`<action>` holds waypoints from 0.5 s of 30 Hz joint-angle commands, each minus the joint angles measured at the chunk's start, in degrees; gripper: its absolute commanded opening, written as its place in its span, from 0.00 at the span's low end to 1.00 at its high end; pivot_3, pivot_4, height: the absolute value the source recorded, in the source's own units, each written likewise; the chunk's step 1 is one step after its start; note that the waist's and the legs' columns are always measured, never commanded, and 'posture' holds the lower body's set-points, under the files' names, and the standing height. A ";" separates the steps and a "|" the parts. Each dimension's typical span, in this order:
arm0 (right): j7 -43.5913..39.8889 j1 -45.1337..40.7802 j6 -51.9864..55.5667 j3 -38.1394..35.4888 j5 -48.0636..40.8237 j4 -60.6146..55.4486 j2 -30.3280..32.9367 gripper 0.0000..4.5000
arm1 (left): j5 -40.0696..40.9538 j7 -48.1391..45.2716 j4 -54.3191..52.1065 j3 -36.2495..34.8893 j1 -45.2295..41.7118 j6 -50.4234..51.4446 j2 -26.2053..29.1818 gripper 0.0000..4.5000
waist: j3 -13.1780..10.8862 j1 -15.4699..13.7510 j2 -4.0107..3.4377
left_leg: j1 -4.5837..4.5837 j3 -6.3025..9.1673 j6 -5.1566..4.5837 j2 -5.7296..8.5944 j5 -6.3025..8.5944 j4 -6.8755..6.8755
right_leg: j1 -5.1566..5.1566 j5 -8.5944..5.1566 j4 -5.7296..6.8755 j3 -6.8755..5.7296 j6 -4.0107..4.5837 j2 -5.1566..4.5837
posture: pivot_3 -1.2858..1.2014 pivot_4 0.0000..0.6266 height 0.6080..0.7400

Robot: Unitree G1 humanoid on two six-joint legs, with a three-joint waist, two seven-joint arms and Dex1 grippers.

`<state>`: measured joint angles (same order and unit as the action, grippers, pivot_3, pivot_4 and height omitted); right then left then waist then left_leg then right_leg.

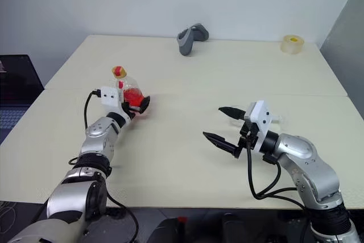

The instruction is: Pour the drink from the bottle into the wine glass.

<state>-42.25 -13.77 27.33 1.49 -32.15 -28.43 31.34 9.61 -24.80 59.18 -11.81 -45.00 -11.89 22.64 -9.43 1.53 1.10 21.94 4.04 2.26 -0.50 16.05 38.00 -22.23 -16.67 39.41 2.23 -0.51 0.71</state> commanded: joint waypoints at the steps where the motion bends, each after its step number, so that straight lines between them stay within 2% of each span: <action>1: 0.22 -0.91 -0.03 -0.21 -0.08 -1.27 -0.04 1.00 | 0.00 0.56 1.80 -1.01 -2.10 -2.26 0.46 0.87 | 0.00 0.00 0.00 | 0.00 0.00 0.00 0.00 0.00 0.00 | 0.00 0.00 0.00 0.00 0.00 0.00 | 0.52 0.24 1.00; 5: 0.57 -1.10 0.19 -0.16 -0.03 -1.32 -0.17 1.00 | 0.58 0.66 3.28 -1.80 -3.39 -2.88 0.48 0.60 | 0.00 0.00 0.00 | 0.01 0.02 0.00 0.00 0.00 0.00 | 0.00 0.00 0.01 -0.01 0.00 0.00 | 0.52 0.24 1.00; 7: 0.93 -1.12 0.50 -0.26 -0.17 -1.73 -0.18 1.00 | 1.20 -0.53 2.64 -2.15 -3.35 -2.26 0.25 0.52 | 0.00 0.01 0.00 | 0.01 0.02 0.00 0.01 0.00 0.00 | 0.00 0.00 0.01 -0.02 0.00 0.00 | 0.52 0.24 1.00; 11: 2.02 -0.35 2.01 -1.28 -1.49 -4.08 0.34 1.00 | 1.69 -5.73 -4.59 -0.40 -0.60 -0.90 -0.44 0.46 | 0.00 0.01 0.00 | 0.03 0.02 0.01 0.00 0.00 0.00 | -0.01 0.00 0.00 -0.02 0.00 0.00 | 0.52 0.24 1.00; 15: 3.26 2.29 5.72 -4.23 -4.41 -8.12 2.33 1.00 | 4.25 -16.36 -25.68 6.34 7.90 8.07 -2.54 0.44 | 0.00 -0.16 0.00 | 0.11 0.03 0.02 -0.01 -0.01 0.00 | -0.04 0.00 -0.05 0.02 0.00 -0.02 | 0.52 0.24 1.00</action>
<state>-39.37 -11.94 31.98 -0.19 -34.56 -33.24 32.73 12.00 -36.71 42.13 -8.13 -37.78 -6.67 20.57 -9.43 1.37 1.09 22.09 4.09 2.29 -0.50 16.04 38.00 -22.26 -16.67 39.32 2.24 -0.51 0.67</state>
